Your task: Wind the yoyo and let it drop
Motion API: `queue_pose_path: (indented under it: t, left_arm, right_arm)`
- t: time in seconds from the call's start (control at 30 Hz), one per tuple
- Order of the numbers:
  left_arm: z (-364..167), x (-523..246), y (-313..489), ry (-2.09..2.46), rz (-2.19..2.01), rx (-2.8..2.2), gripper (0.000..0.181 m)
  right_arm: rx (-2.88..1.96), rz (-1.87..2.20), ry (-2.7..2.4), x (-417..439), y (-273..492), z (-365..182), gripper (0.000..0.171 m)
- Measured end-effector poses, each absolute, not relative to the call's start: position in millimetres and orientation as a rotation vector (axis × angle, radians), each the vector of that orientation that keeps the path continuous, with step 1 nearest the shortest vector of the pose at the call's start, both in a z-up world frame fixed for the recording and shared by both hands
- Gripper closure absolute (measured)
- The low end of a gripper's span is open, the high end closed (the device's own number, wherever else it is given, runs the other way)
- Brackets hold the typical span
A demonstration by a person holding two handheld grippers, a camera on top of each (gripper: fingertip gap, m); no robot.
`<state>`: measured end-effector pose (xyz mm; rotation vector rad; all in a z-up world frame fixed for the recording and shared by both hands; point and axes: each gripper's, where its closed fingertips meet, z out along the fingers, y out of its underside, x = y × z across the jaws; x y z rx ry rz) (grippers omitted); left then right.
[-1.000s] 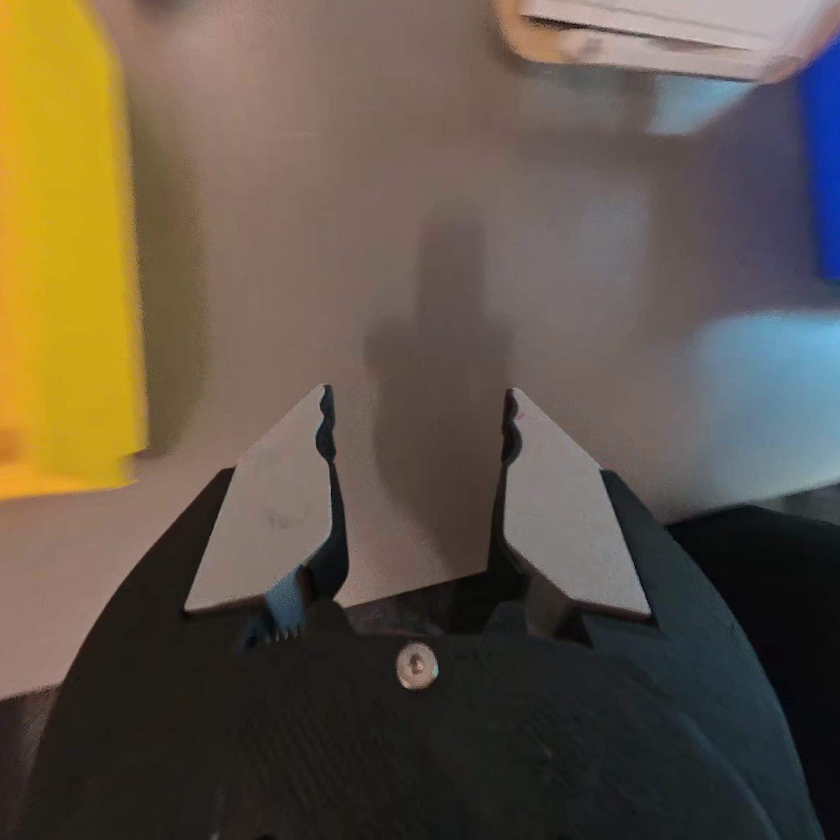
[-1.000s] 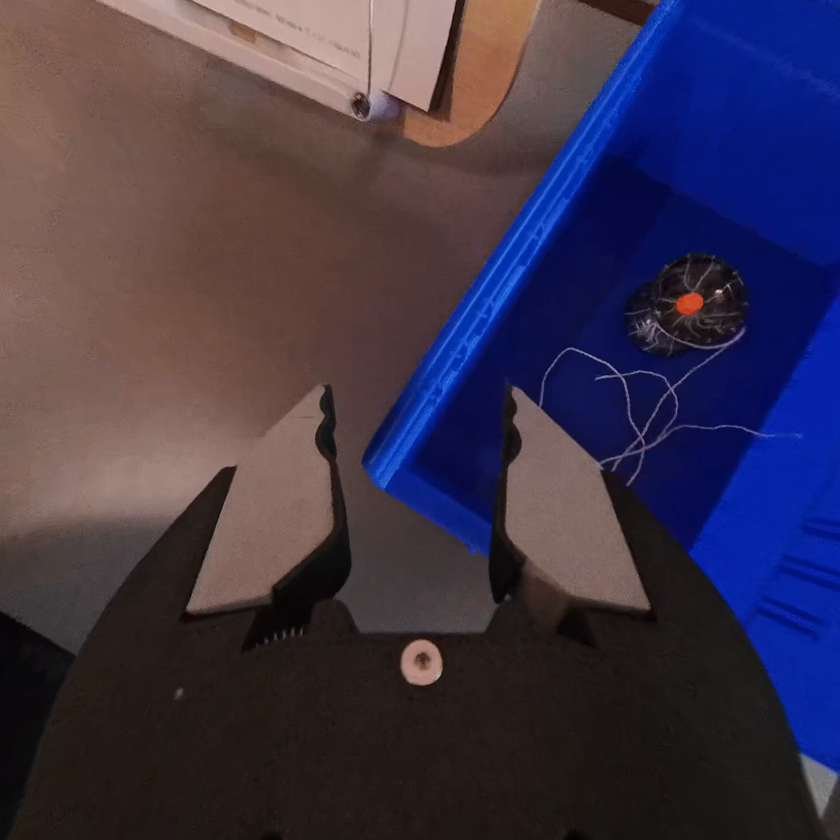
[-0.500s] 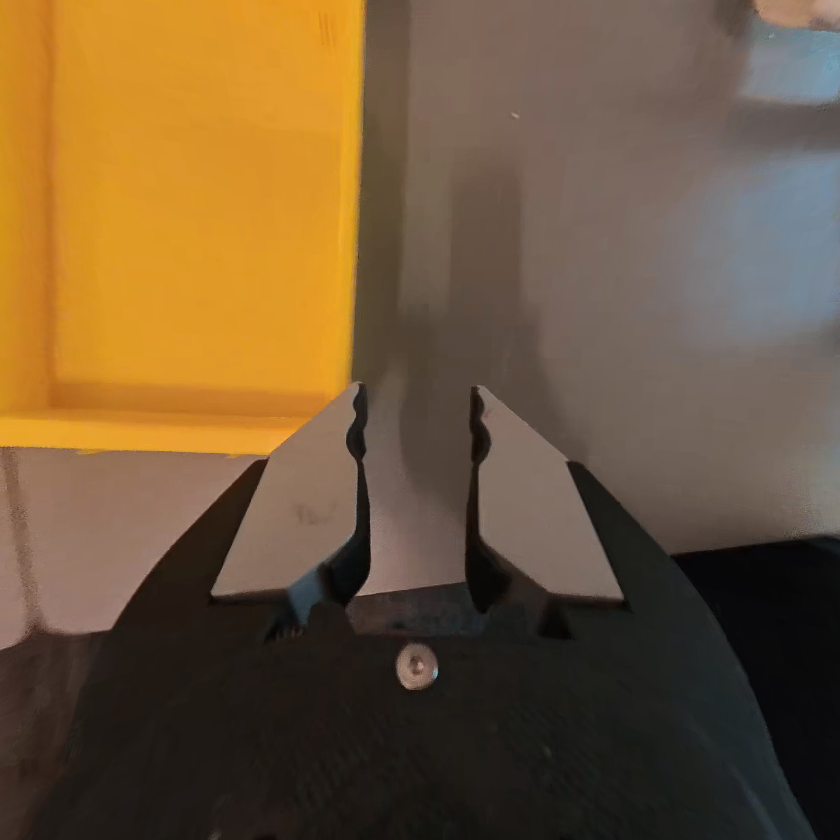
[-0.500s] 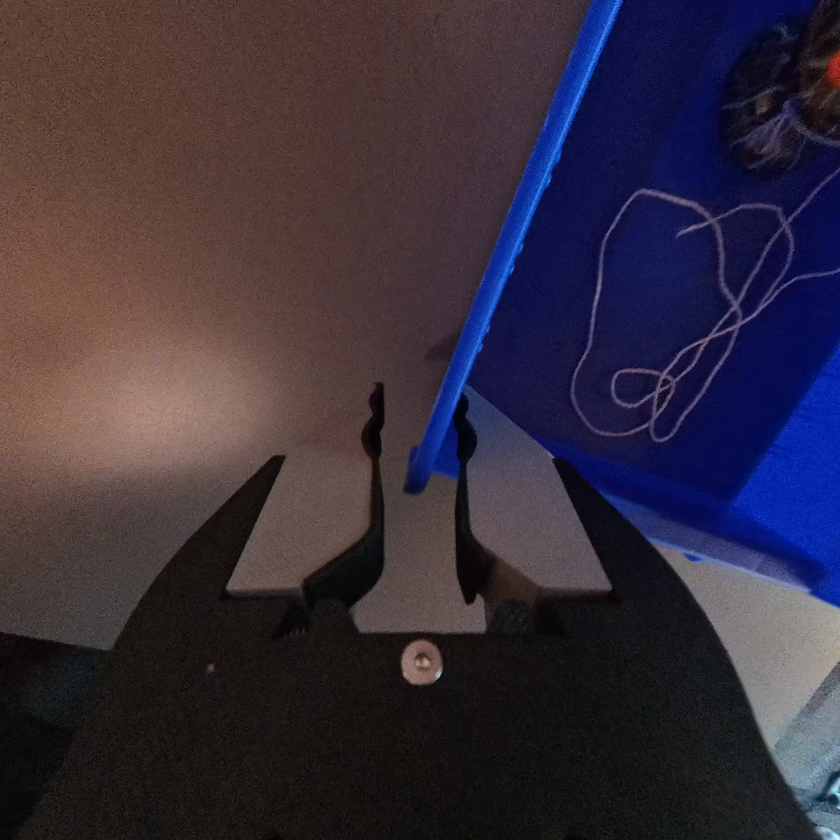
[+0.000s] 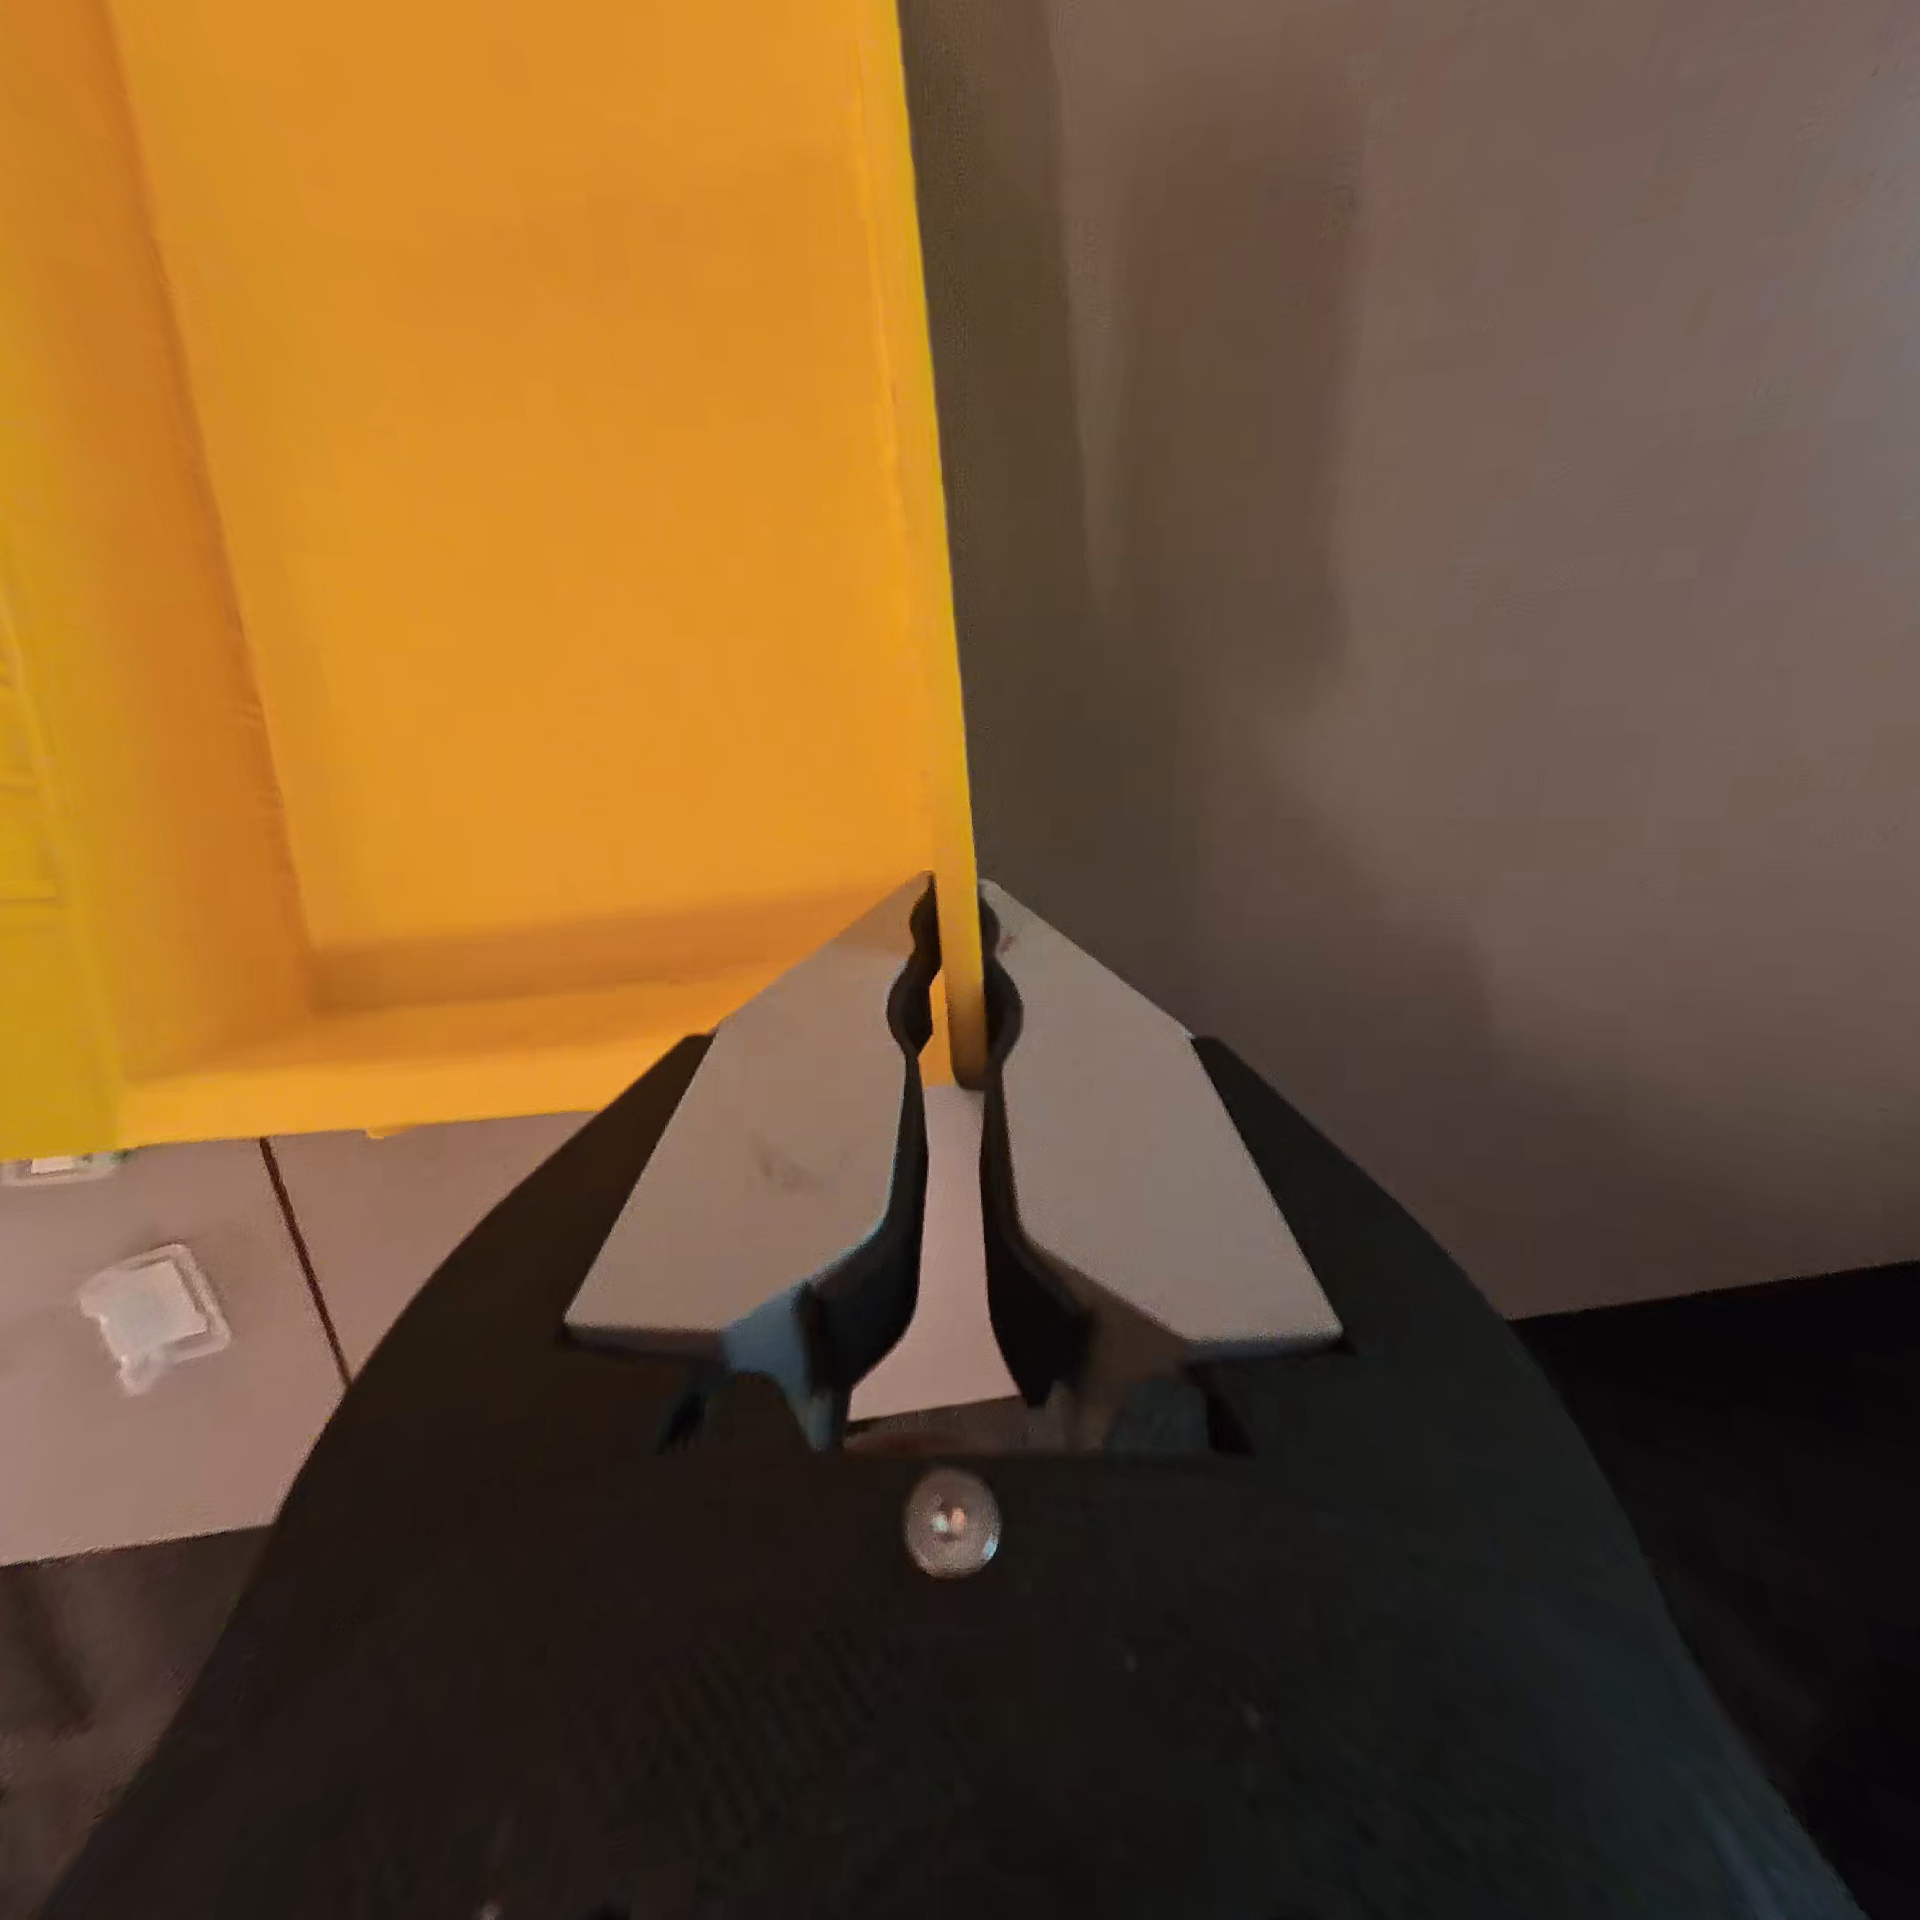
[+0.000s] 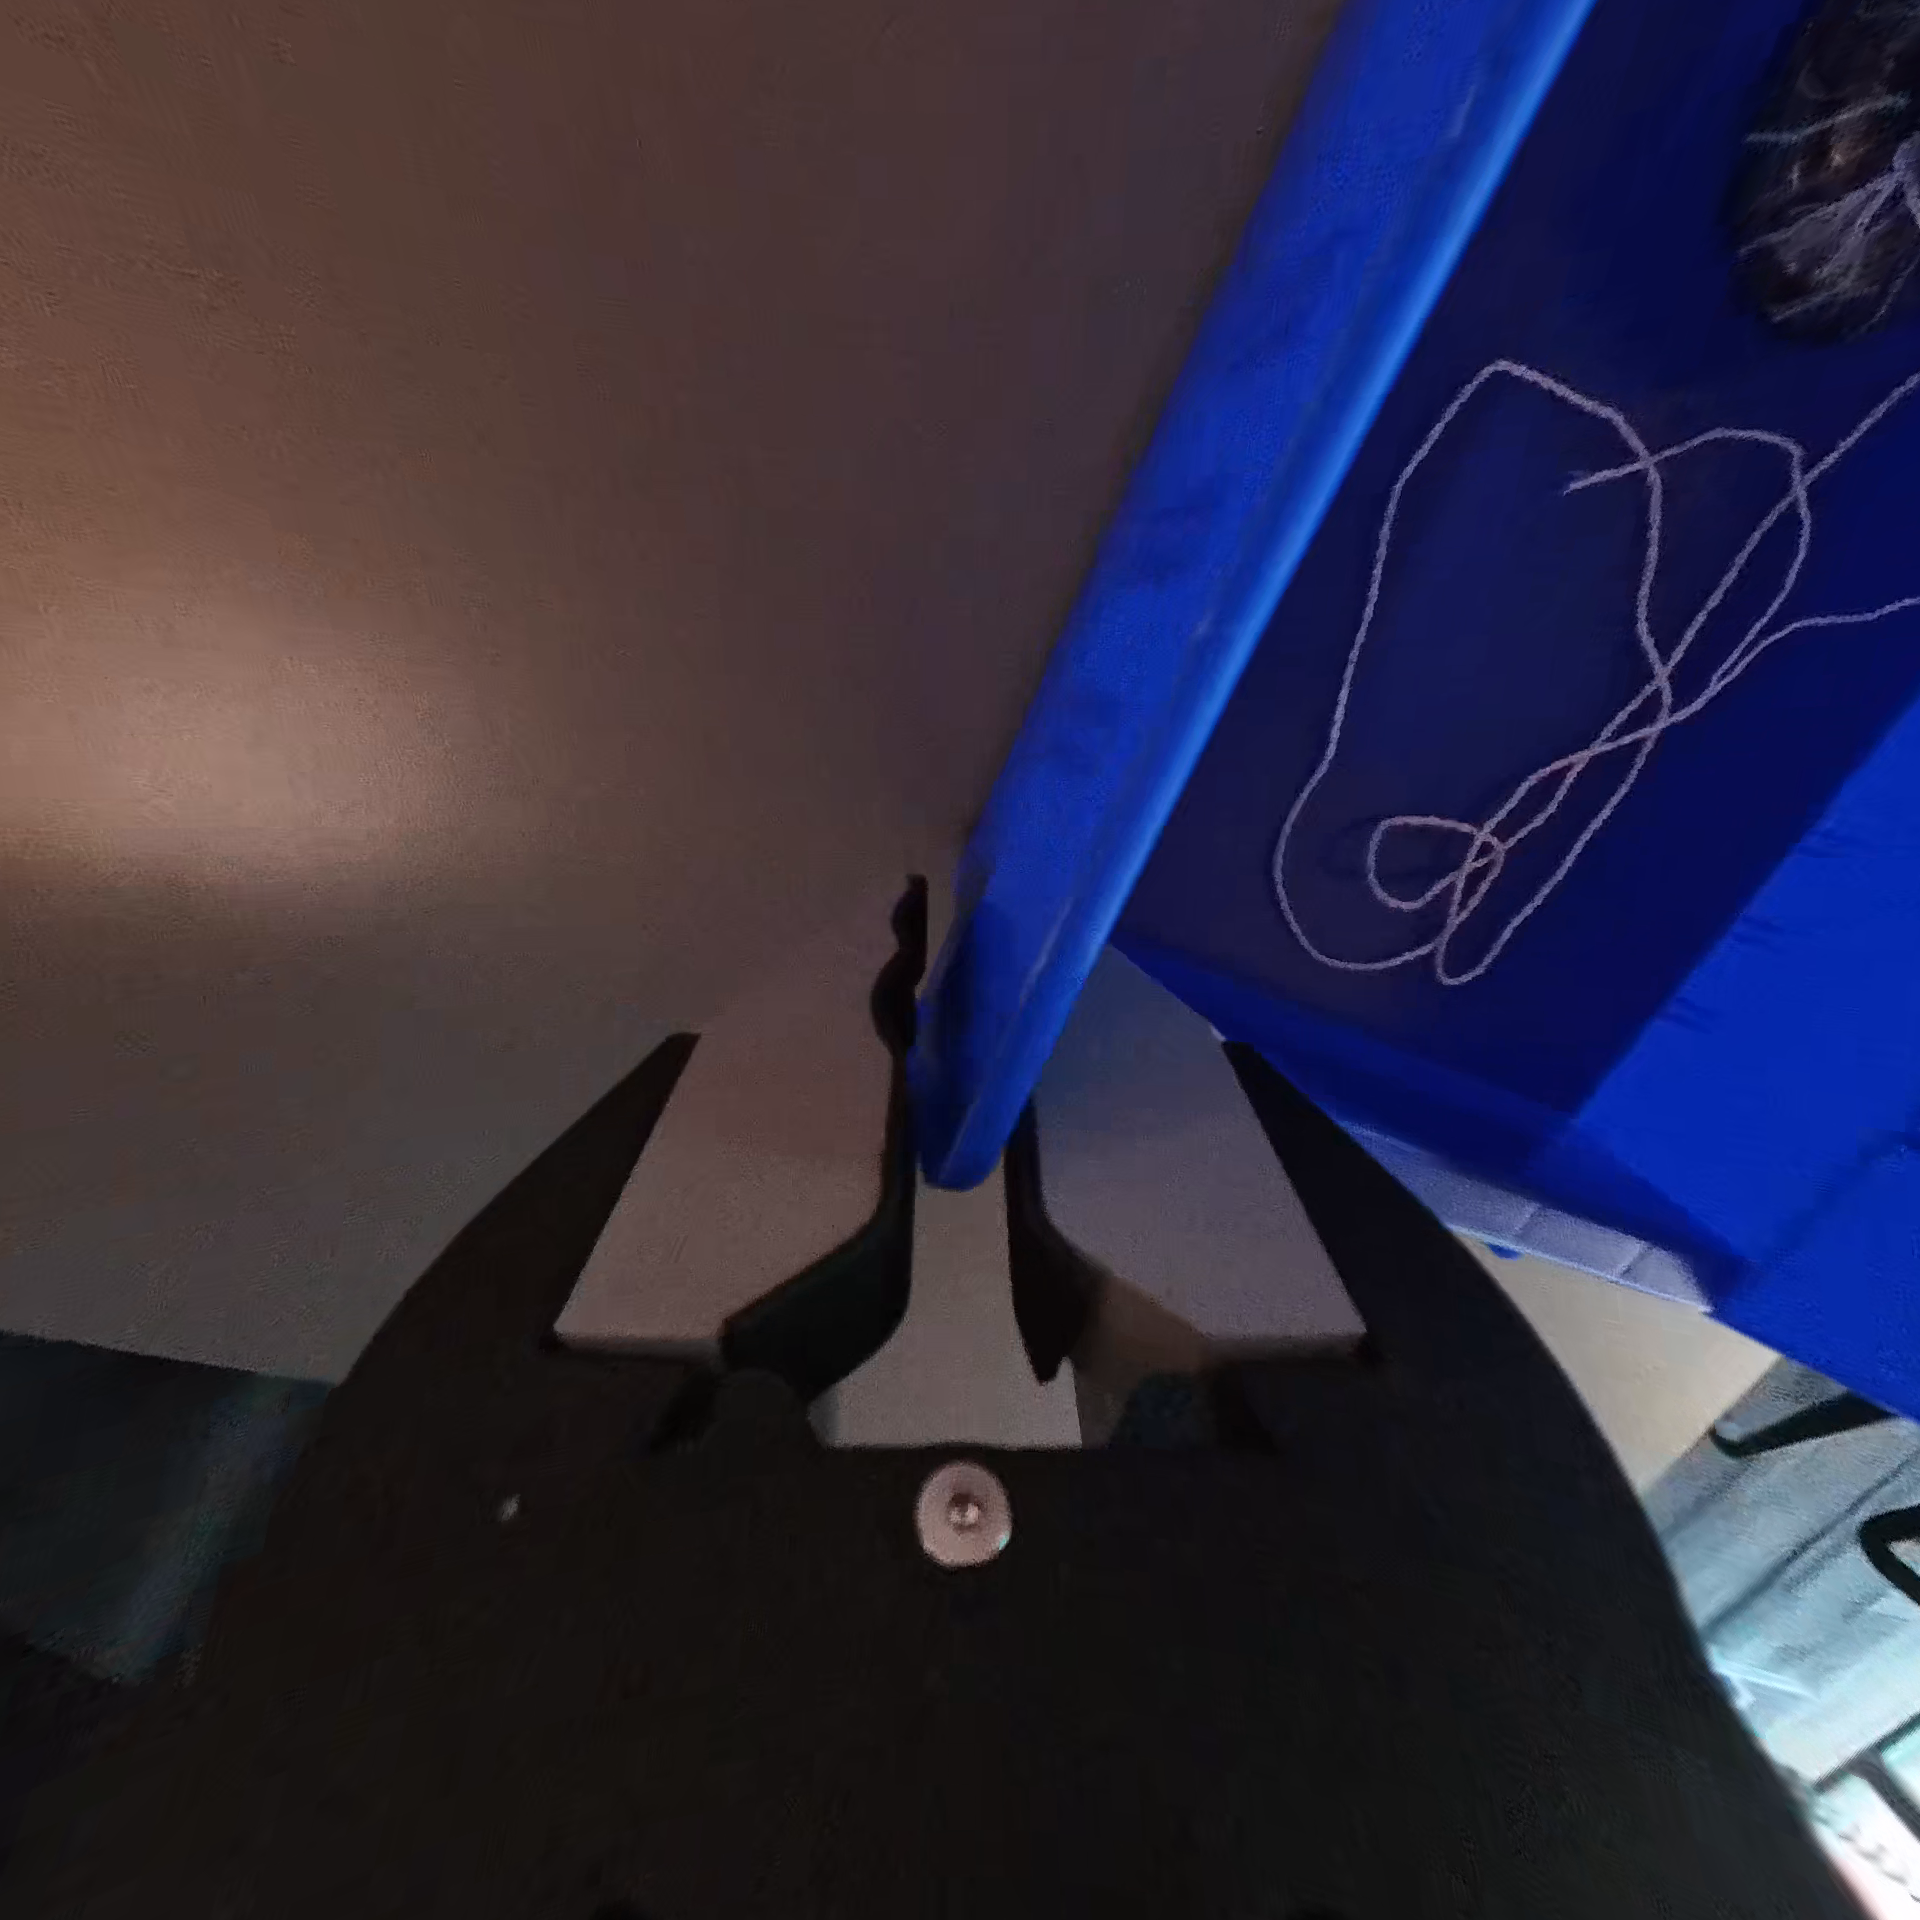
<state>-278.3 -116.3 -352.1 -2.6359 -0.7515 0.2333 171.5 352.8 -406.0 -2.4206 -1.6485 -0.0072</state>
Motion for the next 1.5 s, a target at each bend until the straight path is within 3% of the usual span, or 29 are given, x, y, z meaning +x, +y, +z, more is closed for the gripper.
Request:
queue_pose_path:
  t: [0.03,0.3,0.7,1.13,1.4,1.5]
  left_arm:
    - [-347.0,-278.1,-115.0,-0.758,0.228,-2.608,0.181]
    - [-293.6,-273.6,-120.0,-0.678,0.379,-2.423,0.181]
    - [-207.6,-264.7,-145.3,-0.67,0.475,-2.138,0.179]
    - [-138.0,-255.1,-234.7,-0.615,0.584,-1.962,0.179]
    - [-120.1,-251.3,-273.8,-0.623,0.646,-1.93,0.178]
    - [-117.3,-245.5,-292.0,-0.645,0.68,-1.934,0.178]
  right_arm:
    - [-2.393,-0.033,-1.685,173.9,348.5,-406.3,0.166]
    - [-2.278,0.015,-1.857,179.5,282.3,-397.8,0.167]
    - [-1.994,0.167,-2.226,97.6,130.3,-391.5,0.161]
    - [-1.618,0.289,-2.538,-33.3,-30.2,-381.6,0.159]
    - [-1.683,0.449,-2.499,-170.5,-143.6,-400.0,0.149]
    - [-1.694,0.443,-2.402,-226.5,-163.0,-402.0,0.156]
